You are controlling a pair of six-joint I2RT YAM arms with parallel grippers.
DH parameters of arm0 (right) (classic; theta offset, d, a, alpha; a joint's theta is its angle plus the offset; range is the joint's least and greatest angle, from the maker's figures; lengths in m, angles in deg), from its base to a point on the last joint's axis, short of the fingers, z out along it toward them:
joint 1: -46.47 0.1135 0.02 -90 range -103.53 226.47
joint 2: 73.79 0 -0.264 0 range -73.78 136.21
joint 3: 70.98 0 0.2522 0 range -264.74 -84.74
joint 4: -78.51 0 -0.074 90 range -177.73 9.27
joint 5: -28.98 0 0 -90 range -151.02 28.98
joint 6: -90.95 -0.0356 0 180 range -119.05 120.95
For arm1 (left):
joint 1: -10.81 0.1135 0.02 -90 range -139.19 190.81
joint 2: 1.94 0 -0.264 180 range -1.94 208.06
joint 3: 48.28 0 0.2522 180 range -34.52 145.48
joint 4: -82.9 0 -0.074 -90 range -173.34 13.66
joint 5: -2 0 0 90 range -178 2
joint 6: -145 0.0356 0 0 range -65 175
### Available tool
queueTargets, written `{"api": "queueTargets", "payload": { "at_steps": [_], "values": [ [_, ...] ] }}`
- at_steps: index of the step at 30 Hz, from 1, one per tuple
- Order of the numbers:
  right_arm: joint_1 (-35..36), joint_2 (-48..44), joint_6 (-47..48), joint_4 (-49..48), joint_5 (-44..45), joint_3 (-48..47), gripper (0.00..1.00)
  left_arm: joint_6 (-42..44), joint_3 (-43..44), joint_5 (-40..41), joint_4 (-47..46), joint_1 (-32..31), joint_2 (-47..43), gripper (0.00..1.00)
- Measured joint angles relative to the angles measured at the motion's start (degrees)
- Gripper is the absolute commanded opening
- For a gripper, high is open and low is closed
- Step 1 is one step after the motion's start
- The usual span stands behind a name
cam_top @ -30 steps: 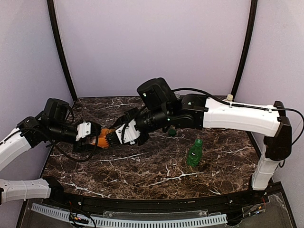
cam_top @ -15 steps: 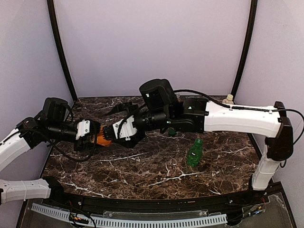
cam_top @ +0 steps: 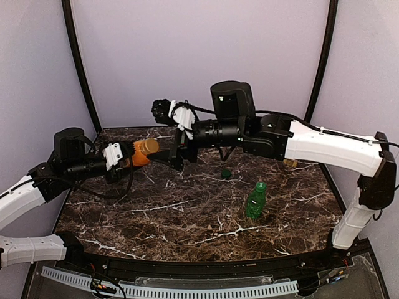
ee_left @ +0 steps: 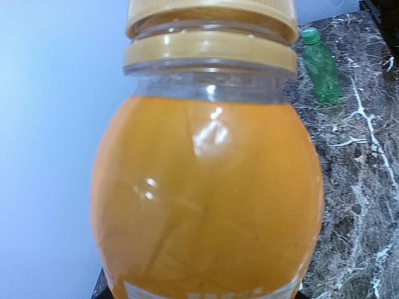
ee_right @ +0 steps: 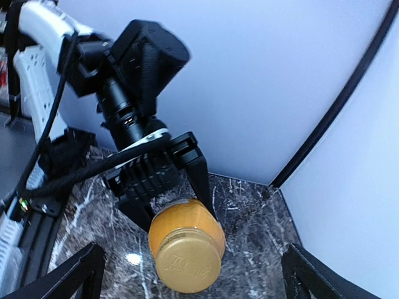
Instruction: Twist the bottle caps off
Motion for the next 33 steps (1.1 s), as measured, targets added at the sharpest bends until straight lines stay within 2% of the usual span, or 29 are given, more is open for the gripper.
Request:
{"api": "queueTargets", "payload": {
  "at_steps": [3, 7, 12, 16, 24, 33],
  "values": [
    [-2.32, 0.13, -12.04, -0.55, -0.9, -1.18, 0.89, 0.24, -1.4, 3.69, -5.18, 0.0, 0.0, 0.07],
    [-4.59, 3.37, -31.87, -1.31, -0.26, -7.19, 0.88, 1.57, -3.41, 7.58, -11.5, 0.0, 0.0, 0.08],
    [-4.61, 8.85, -44.35, 0.17, 1.97, -13.9, 0.85, 3.21, -4.55, 10.73, -15.52, 0.0, 0.04, 0.09],
    [-4.17, 10.49, -48.06, 2.67, 4.04, -14.03, 0.83, 3.78, -4.61, 11.87, -16.92, 0.0, 0.04, 0.09],
    [-1.11, 11.23, -47.95, 6.47, 8.2, -15.76, 0.81, 4.24, -4.92, 13.03, -17.55, 0.0, 0.04, 0.09],
    [-0.33, 11.82, -46.66, 8.22, 10.27, -16.74, 0.59, 4.61, -4.92, 13.9, -18.01, 0.0, 0.02, 0.09]
  ]
}}
